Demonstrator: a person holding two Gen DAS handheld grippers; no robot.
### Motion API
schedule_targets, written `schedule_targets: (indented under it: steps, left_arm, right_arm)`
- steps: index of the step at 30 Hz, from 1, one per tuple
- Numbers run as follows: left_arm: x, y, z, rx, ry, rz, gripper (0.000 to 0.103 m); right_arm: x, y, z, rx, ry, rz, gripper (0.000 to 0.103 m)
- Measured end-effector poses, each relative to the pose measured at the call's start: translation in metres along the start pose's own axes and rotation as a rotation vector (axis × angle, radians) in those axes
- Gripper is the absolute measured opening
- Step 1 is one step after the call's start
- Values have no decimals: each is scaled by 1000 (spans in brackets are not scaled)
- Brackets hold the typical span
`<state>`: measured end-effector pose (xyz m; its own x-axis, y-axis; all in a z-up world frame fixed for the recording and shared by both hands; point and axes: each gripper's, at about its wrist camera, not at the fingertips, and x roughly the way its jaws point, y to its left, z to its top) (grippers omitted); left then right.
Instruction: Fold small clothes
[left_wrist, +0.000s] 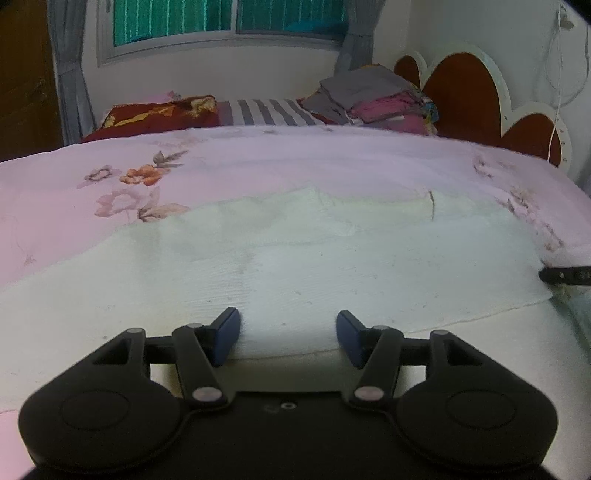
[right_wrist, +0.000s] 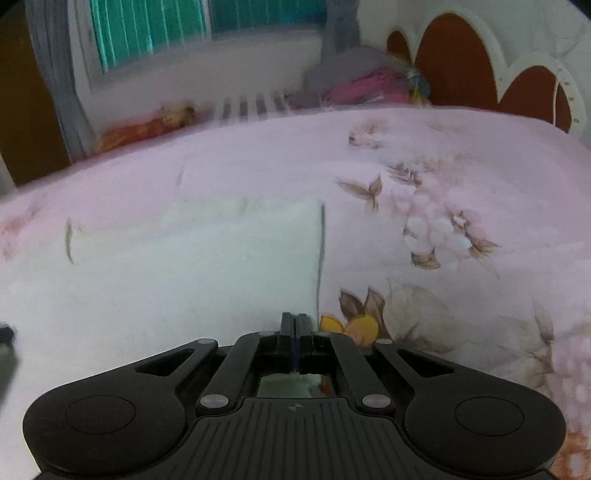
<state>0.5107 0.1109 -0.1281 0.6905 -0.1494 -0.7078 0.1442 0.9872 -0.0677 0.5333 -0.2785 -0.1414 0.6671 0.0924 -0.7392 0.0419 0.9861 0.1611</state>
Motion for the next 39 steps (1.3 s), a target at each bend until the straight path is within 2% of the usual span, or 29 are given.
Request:
schedule_targets:
  steps: [2,4,5,7,8,9,10,11,12,16,18,21,22,26,30,31,32,34,35,37,38,39]
  left_arm:
    - [3,3,-6,3,17,14,58]
    - [1,6,-8,-2,3,5,58]
    - [-2,7,-8,-10,2,6,58]
    - [-11,14,-8,-38,-14,32,72]
    - [-17,19,-10,-54,-24,55,89]
    - [-23,27,-14,-78,-40,79,93]
    - [-31,37,-18,-107,-53,100,93]
    - [-37,48,-23,-138,-52,116,90]
    - [-44,61,-30,-174,-50,135,84]
    - [-82,128,-61,-352,-71,237,73]
    - [-100,166,-78,-457,-82,297,66]
    - [-126,224,-104,-666,-107,343,54]
    - [-132,237,-109,-710,-119,356,54]
    - [-147,285,-130,-919,-230,299,52]
    - [-146,312,-145,-1078,-327,256,42]
    - [-144,318,-148,-1106,-345,250,39]
    - [-142,322,-149,-1124,-355,248,31]
    - [-137,329,-150,-1149,-353,266,9]
    - [-134,334,-149,-1150,-338,283,3]
    - [-136,336,-146,-1150,-378,300,3]
    - [-138,333,-140,-1123,-391,318,3]
    - [-137,329,-134,-1105,-399,321,3]
  right_arm:
    - [-13,4,2,-14,-7,-20,0]
    - [-23,10,-5,-45,-40,1,0]
    - [-16,12,-9,-58,-1,-15,0]
    - [-16,11,-14,-53,7,-17,0]
    - [-20,13,-11,-49,18,-16,0]
    - [-26,15,-9,-42,15,4,7]
    - [-32,17,-9,-39,-1,20,48]
    - [-38,19,-11,-38,-27,29,74]
    - [-44,22,-14,-40,-54,38,89]
    - [-61,36,-26,-60,-72,94,65]
    - [-61,41,-31,-47,-60,100,57]
    - [-56,46,-36,-18,-18,115,54]
    - [-54,49,-37,-19,-5,118,54]
    - [-51,64,-40,-55,9,122,55]
    - [-51,75,-37,-57,8,123,55]
    - [-52,76,-35,-48,7,127,55]
    - [-53,77,-32,-36,5,129,55]
    - [-54,75,-27,1,-5,129,55]
    - [-55,73,-24,17,-11,122,55]
    - [-54,68,-19,48,-18,114,54]
    - [-53,66,-17,59,-15,115,50]
    - [-53,64,-16,64,-11,115,42]
